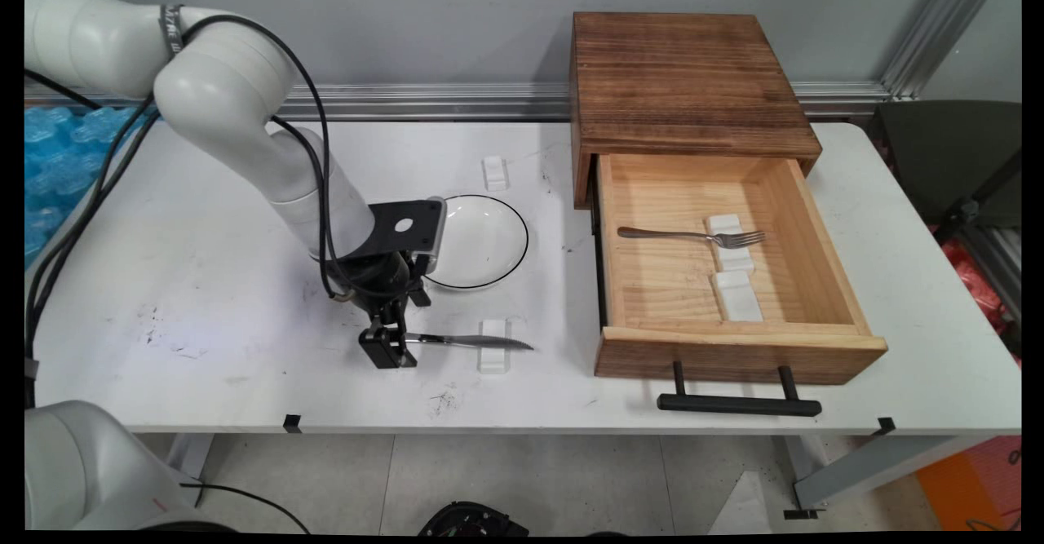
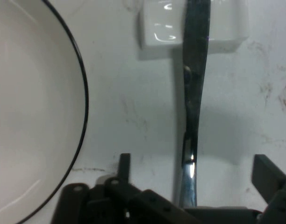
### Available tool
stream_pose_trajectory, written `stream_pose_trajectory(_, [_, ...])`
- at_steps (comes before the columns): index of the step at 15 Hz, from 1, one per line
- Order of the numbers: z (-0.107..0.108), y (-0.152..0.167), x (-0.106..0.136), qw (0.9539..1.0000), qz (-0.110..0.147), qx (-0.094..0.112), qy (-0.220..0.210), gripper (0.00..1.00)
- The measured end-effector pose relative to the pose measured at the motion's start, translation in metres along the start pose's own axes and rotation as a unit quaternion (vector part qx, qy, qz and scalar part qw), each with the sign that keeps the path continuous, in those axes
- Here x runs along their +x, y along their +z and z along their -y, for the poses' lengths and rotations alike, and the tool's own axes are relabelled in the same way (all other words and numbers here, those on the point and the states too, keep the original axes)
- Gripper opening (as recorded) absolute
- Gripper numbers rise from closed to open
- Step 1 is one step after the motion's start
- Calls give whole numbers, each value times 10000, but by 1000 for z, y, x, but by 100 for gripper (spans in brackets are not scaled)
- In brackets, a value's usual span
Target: Pick up the knife from the right of the white plate, then place the picked object into the drawer
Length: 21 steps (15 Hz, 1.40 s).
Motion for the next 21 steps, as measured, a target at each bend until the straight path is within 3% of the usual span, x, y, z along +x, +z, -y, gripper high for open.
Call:
stream_pose_trajectory(1, [1, 2, 0, 10000, -20, -4, 21, 0])
stream_pose_trajectory(13, [4, 7, 3, 9998, -73, -88, 159, 0])
stream_pose_trajectory(17, [6, -9, 11, 9998, -54, -135, 162, 0])
stream_pose_trajectory(21, [8, -51, 21, 9996, 97, -182, 201, 0])
